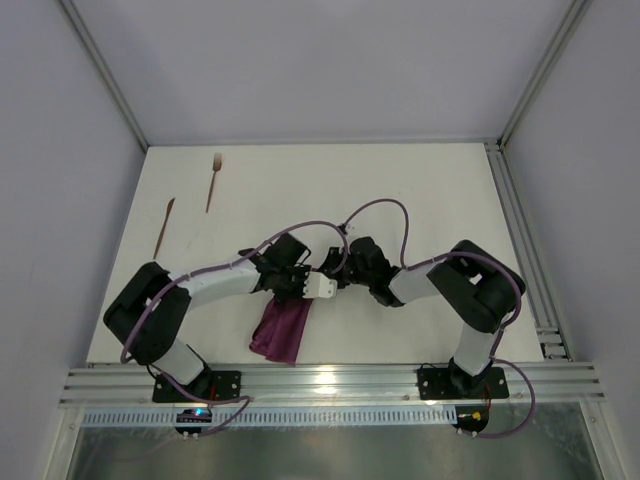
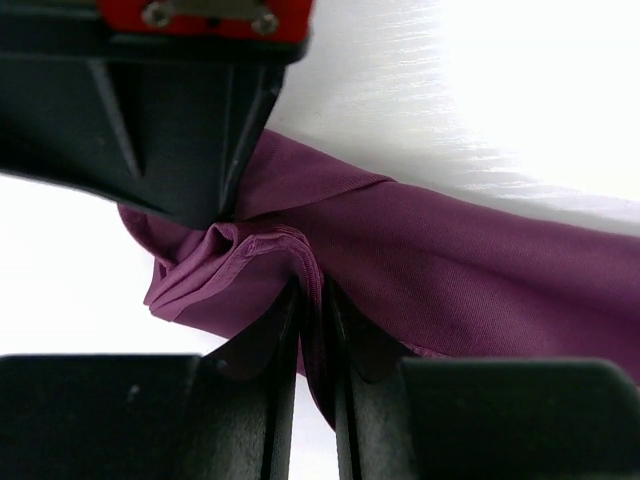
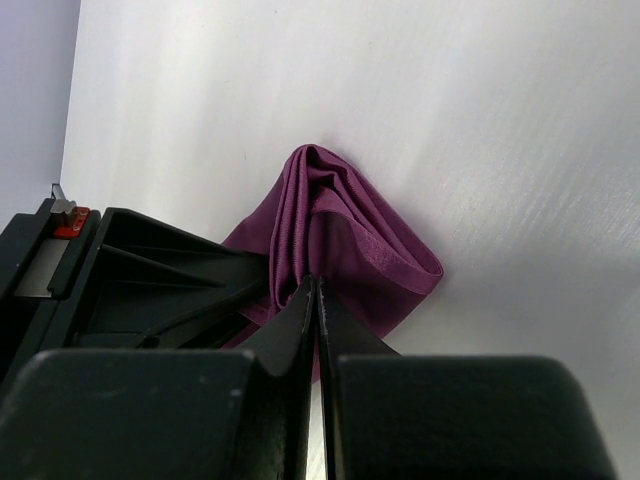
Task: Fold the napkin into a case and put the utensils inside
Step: Stuff the top corner of the smaller-rectangle-folded napkin into the folded napkin.
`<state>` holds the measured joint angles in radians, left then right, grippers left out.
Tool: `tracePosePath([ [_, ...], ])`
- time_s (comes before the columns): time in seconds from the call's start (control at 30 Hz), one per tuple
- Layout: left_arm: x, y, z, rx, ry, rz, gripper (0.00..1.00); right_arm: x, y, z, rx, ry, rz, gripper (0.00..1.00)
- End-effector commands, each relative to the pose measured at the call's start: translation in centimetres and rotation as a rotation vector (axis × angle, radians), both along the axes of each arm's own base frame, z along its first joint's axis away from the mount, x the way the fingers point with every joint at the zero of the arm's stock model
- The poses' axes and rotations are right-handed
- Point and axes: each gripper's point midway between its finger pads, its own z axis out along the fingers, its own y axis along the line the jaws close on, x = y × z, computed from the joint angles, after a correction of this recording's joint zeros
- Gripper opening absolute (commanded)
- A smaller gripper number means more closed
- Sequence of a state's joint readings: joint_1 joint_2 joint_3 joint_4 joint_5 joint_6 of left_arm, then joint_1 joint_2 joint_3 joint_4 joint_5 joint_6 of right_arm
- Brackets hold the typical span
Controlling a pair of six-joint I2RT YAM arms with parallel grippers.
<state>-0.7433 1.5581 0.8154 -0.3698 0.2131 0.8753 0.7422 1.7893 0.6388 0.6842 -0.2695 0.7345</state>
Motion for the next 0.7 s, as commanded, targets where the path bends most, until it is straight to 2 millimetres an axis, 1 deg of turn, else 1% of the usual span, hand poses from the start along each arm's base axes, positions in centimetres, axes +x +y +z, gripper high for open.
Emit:
tracePosePath([
  [0.0,-5.0,2.9,-2.8,0.135,0.227,-0.08,0.18,1.2,0.7,2.4,0.062,-0.067,-0.009,0.04],
  [0.2,-5.6,3.7,-3.0,0.174,0.244,-0.171,0.17,1.2,0.8,2.3,0.052,-0.062,-0.001,0.04],
  [0.23,-6.1,3.9,-3.0,0.182,0.262,-0.184,0.17,1.2,0.8,2.2,0.05,-0.063,-0.003,0.04],
  [0.47,-5.6,4.9,-3.0,0.208,0.271,-0.166,0.17,0.7,-0.1,1.3,0.021,-0.052,-0.013,0.04],
  [0.53,-5.3,4.6,-2.9,0.21,0.274,-0.165,0.17,0.7,0.1,1.7,0.036,-0.062,-0.004,0.04],
  [0.6,-5.5,4.7,-3.1,0.224,0.305,-0.157,0.17,0.7,0.5,2.2,0.054,-0.077,0.013,0.04],
  [0.67,-5.1,4.3,-2.9,0.231,0.312,-0.157,0.17,0.7,0.9,2.8,0.07,-0.091,0.034,0.04],
])
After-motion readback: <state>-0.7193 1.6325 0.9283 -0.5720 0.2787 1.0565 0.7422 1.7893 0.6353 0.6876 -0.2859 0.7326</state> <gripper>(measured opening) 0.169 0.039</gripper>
